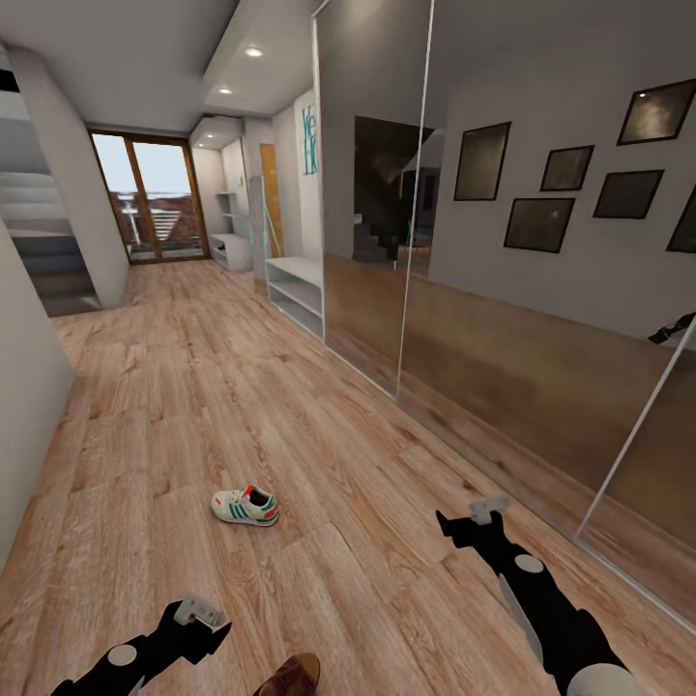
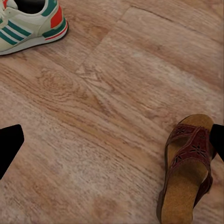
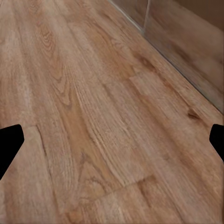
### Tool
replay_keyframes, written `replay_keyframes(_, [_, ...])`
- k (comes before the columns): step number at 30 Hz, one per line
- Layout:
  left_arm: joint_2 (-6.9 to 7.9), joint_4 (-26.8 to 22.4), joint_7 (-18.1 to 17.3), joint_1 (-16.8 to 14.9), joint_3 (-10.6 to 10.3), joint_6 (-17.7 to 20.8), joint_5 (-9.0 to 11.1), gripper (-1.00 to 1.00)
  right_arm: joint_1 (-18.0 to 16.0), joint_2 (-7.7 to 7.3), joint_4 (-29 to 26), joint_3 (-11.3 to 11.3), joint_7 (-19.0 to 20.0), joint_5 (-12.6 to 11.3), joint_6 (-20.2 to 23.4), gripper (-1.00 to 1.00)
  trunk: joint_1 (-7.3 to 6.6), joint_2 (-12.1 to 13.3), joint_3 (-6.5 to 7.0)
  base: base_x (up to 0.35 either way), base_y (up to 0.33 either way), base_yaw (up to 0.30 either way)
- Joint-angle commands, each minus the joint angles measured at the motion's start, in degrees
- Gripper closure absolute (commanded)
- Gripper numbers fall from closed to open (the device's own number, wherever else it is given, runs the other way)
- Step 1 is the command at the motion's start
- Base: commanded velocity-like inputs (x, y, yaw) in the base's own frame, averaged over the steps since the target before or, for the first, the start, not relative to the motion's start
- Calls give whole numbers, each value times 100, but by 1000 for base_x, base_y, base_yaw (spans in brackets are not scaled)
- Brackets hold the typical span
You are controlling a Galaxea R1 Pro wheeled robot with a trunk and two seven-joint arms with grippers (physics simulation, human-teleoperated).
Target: Pick up the two gym shoes and the two sandals from the corridor floor and place them onto the hallstand (shoe rack) in the corridor, making sure they are on the rack and not on the floor. Arrange them so the two gym shoes are next to each other and the two sandals are next to each other.
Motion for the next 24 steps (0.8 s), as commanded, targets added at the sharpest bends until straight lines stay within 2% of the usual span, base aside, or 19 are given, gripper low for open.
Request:
replay_keyframes(1, [0, 2, 3, -5, -14, -32, -33, -100, -2, -20, -14, 7, 27, 16, 23, -100, -1, -2, -5, 0, 0, 0])
replay_keyframes(8, [-41, 29, 2, -8, -6, -29, -36, -100, -2, -78, -44, 10, 95, 12, 51, -100, 131, -243, -120, 0, 0, 0])
replay_keyframes(24, [-61, 52, 2, -5, 3, -29, -164, -100, -2, -88, -52, 4, 101, 13, 56, -100, 482, -885, -533, 0, 0, 0])
